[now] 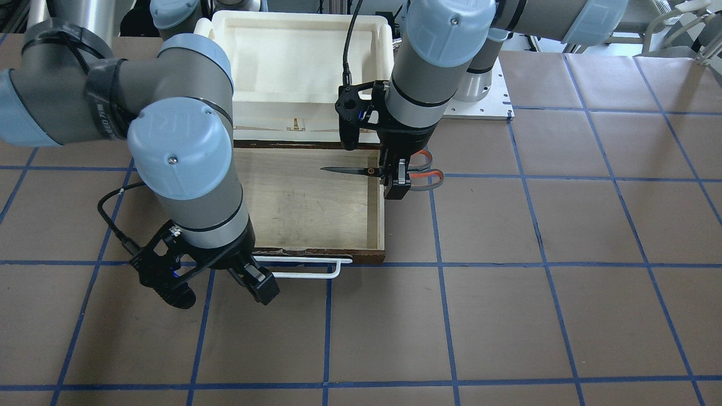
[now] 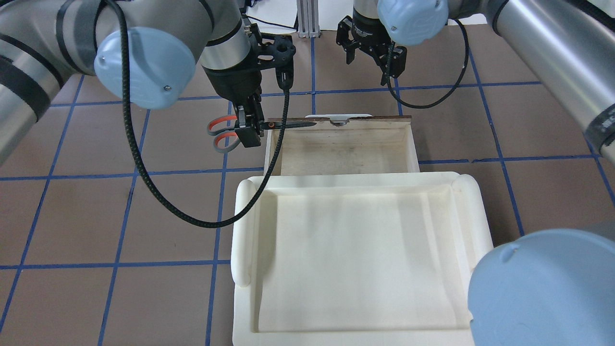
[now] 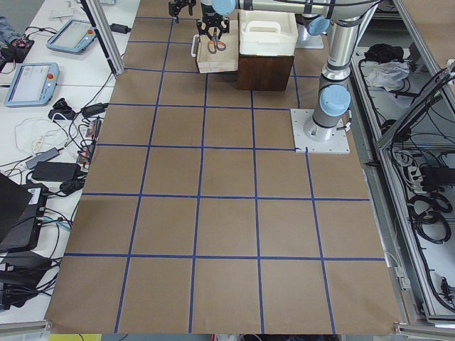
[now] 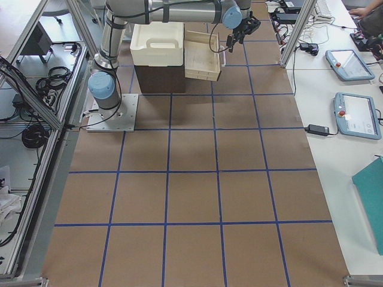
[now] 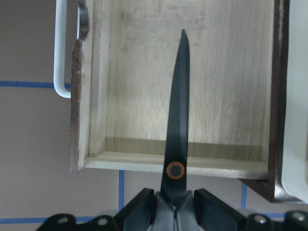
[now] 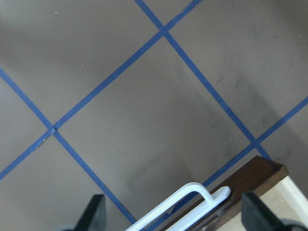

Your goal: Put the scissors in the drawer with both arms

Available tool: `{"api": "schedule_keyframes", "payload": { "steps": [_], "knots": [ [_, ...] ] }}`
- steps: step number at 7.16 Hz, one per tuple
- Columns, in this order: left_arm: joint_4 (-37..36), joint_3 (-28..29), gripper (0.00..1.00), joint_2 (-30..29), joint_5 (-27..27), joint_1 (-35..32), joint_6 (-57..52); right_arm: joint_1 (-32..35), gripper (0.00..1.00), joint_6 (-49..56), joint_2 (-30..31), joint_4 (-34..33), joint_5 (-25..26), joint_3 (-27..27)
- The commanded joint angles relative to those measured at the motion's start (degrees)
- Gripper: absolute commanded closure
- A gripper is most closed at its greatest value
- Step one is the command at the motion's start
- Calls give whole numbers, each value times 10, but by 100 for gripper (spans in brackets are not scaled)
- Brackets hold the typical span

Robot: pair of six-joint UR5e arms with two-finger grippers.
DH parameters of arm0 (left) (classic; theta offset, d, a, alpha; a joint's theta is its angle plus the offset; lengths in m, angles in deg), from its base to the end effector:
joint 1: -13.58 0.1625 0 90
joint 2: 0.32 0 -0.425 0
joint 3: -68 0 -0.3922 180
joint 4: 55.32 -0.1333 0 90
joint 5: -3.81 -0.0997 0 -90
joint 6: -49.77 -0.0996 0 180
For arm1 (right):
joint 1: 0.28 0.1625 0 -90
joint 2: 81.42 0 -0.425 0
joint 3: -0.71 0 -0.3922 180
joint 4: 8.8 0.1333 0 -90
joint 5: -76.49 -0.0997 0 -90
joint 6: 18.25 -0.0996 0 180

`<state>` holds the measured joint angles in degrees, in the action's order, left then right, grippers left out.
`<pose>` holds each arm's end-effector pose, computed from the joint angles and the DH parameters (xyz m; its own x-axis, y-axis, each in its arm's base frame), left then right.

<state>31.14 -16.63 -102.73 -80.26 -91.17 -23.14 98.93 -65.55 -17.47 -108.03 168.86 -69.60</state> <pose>-0.2850 -0.5186 0.4245 -0.0402 0.9952 0.0887 0.9956 0.0474 -0.0806 0.2365 -0.6515 0.4065 -0.7865 0.6175 -0.0088 0.6167 0.7846 -0.0643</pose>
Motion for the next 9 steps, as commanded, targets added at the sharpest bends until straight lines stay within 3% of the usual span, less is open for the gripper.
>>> {"api": "schedule_keyframes", "payload": {
  "steps": [1, 4, 6, 9],
  "knots": [
    [-36, 22, 88, -57, 17, -34, 38, -37, 0, 162, 43, 25, 0, -16],
    [-48, 38, 88, -119, 17, -97, 101, -75, 0, 423, 115, 26, -3, -57],
    [-52, 38, 88, -129, 24, -113, 130, -75, 0, 431, 137, 21, -20, -93],
    [-65, 27, 88, -141, 22, -121, 129, -75, 0, 431, 146, 26, -32, -104]
  ]
}}
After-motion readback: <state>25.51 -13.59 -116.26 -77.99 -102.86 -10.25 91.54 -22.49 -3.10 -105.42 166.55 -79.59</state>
